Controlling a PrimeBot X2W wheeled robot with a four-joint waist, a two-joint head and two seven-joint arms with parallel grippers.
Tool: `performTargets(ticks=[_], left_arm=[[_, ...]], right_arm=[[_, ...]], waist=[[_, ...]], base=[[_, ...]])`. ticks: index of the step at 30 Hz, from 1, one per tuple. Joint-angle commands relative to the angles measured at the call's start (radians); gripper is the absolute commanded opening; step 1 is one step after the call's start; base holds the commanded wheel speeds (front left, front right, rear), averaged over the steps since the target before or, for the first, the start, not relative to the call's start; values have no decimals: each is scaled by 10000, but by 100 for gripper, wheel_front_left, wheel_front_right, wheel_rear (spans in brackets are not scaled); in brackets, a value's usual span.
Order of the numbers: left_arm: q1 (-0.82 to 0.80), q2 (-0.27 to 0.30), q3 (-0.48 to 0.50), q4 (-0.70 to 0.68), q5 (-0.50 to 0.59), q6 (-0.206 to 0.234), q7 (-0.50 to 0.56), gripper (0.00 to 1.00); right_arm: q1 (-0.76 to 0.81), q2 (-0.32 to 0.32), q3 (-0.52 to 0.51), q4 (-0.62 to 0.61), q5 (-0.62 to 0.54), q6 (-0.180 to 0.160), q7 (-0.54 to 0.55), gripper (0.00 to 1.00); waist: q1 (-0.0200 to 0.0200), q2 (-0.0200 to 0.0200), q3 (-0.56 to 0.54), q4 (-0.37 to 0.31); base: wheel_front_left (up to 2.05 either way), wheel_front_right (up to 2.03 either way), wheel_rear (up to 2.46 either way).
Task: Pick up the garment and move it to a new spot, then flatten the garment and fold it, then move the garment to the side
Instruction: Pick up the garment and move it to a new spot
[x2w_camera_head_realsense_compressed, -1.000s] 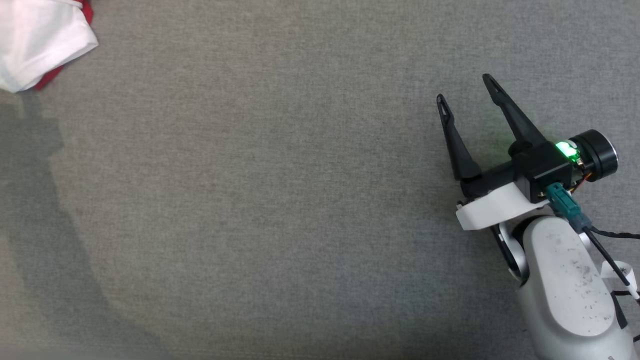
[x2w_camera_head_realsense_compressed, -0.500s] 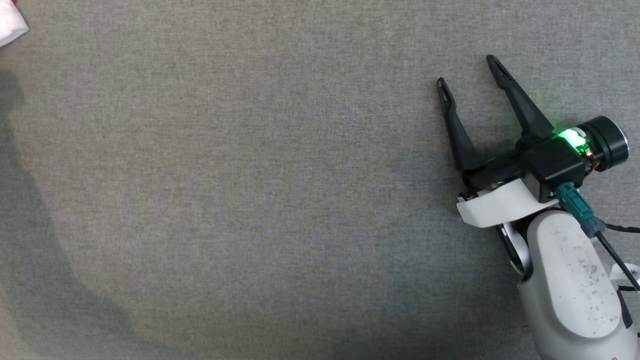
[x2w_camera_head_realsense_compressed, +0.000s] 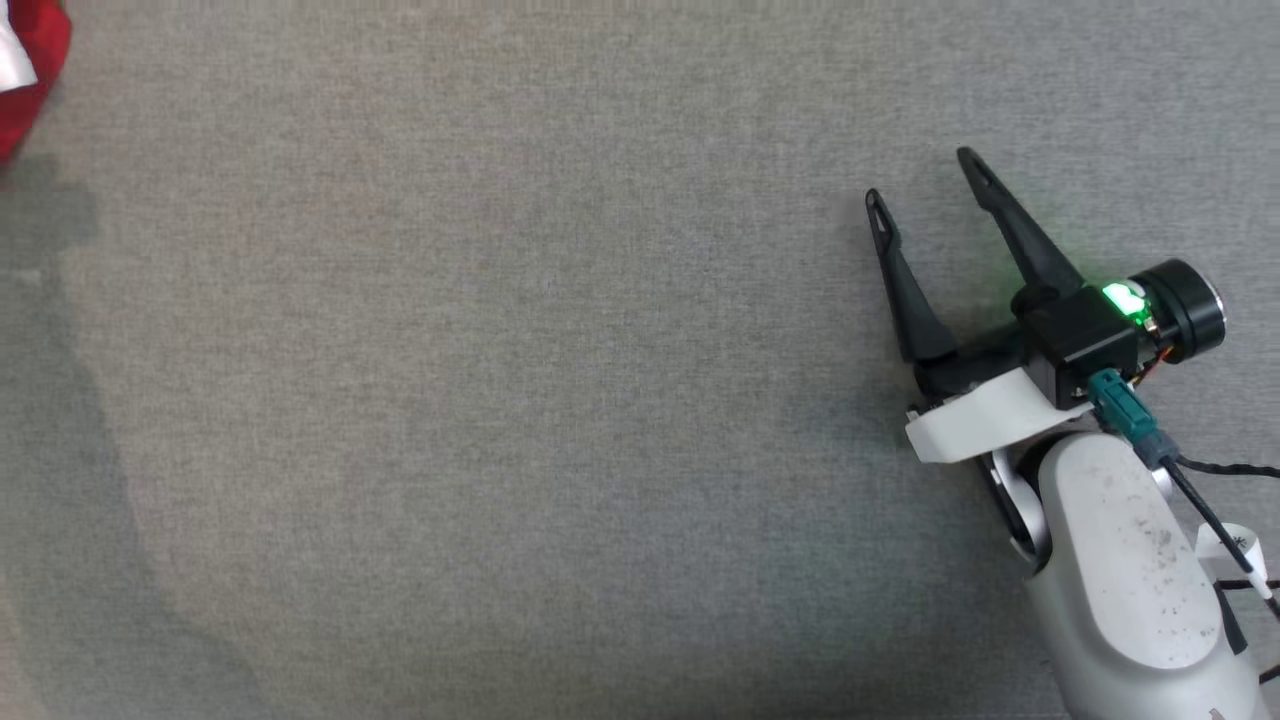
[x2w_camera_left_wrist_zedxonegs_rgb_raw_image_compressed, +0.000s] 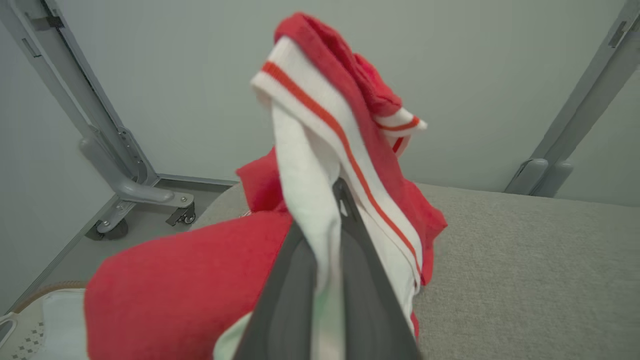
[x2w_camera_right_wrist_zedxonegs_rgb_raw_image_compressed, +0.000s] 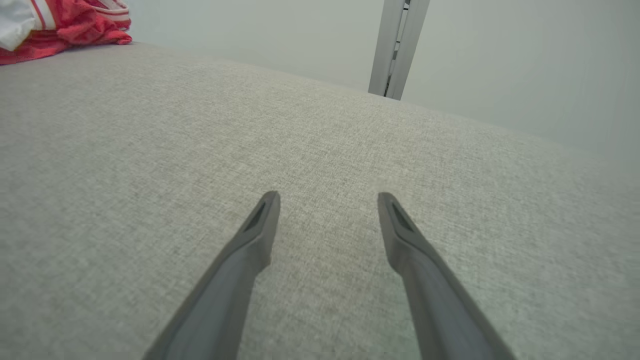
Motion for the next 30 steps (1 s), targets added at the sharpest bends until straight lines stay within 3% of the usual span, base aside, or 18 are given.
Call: performTargets(ticks=[1, 8, 14, 18, 24, 30], left_arm=[[-251, 243, -164, -159, 163, -7, -134, 0], [-542, 626, -1191, -1002, 761, -6, -246, 0], [-548, 62, -1862, -2095, 932, 70, 179, 0], [-320, -838, -2198, -2994, 726, 349, 481, 0], [477, -2657, -2857, -3878, 525, 904, 193, 0], [1829, -4385, -3449, -3364, -39, 808, -291, 0]], right_arm=[[188, -46, -12, 211, 142, -15, -110, 100], [458, -38, 189, 1002, 795, -15, -356, 100], [888, -38, 339, 1537, 1370, -15, -433, 100], [1221, -38, 196, 1620, 1635, -15, -440, 100], [1717, -39, -11, 1515, 1961, -15, -444, 100], [1957, -35, -194, 1438, 2097, -15, -446, 100]], waist=[[-1, 0, -586, -188], [-1, 0, -2102, -639], [-1, 0, -3525, -1117], [-1, 0, -4256, -1356], [-1, 0, -4931, -1806], [-1, 0, -4959, -2215]], base=[[0, 0, 0], [0, 0, 0], [0, 0, 0], [0, 0, 0], [0, 0, 0], [0, 0, 0]])
